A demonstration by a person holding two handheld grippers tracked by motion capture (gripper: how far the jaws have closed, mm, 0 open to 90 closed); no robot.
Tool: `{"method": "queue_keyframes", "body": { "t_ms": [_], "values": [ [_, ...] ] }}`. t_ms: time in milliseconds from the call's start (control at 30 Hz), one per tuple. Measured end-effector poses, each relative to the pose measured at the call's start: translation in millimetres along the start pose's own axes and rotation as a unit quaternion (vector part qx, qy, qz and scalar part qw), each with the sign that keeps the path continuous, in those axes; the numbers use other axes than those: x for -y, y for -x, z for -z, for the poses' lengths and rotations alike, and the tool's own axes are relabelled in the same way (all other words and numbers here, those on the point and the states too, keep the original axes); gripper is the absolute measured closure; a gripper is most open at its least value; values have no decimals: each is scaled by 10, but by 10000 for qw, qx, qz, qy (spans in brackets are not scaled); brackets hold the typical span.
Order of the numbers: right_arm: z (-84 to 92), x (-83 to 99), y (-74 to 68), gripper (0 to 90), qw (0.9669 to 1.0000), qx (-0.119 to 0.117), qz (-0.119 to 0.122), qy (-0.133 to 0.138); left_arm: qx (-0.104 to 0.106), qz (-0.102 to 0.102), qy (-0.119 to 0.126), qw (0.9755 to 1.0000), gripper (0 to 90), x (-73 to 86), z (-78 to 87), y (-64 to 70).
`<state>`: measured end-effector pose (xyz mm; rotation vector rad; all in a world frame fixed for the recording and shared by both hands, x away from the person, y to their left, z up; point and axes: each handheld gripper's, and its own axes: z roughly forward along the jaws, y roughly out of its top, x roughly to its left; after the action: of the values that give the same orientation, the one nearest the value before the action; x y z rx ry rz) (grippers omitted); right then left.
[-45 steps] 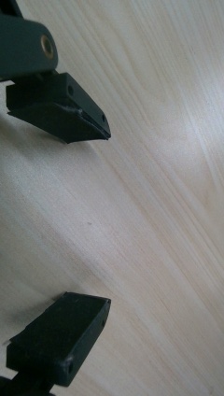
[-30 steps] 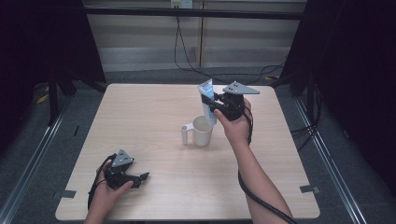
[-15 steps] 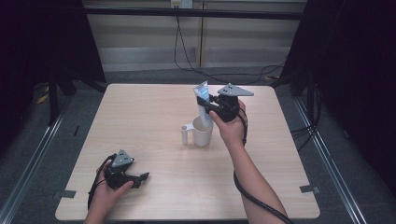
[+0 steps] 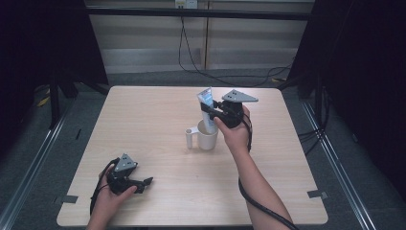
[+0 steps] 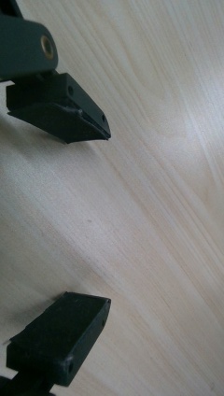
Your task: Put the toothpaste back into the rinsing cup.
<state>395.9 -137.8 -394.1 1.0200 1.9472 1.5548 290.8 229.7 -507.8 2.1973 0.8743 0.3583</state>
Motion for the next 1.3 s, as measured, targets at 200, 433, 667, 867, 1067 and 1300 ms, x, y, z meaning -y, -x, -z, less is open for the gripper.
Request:
{"method": "queue_keyframes", "body": {
  "t_ms": [200,433,667,867,1067,1300],
  "values": [
    [-22,61,-2,667,10000,10,-47,-10,1,0,4,10000,160,0,0,0],
    [-27,126,13,666,10000,-3,-78,-43,0,3,5,10000,159,0,-1,1],
    [-24,171,27,665,9999,6,-115,-56,2,-2,3,10000,159,0,0,0],
    [-36,216,20,664,9999,14,-74,-119,2,1,3,10000,159,0,0,0],
    [-45,270,21,662,9998,-14,-82,-167,1,0,2,10000,159,0,0,0],
    [-51,345,32,659,9996,-24,-137,-259,2,-1,3,10000,160,0,0,0]
  ]
}}
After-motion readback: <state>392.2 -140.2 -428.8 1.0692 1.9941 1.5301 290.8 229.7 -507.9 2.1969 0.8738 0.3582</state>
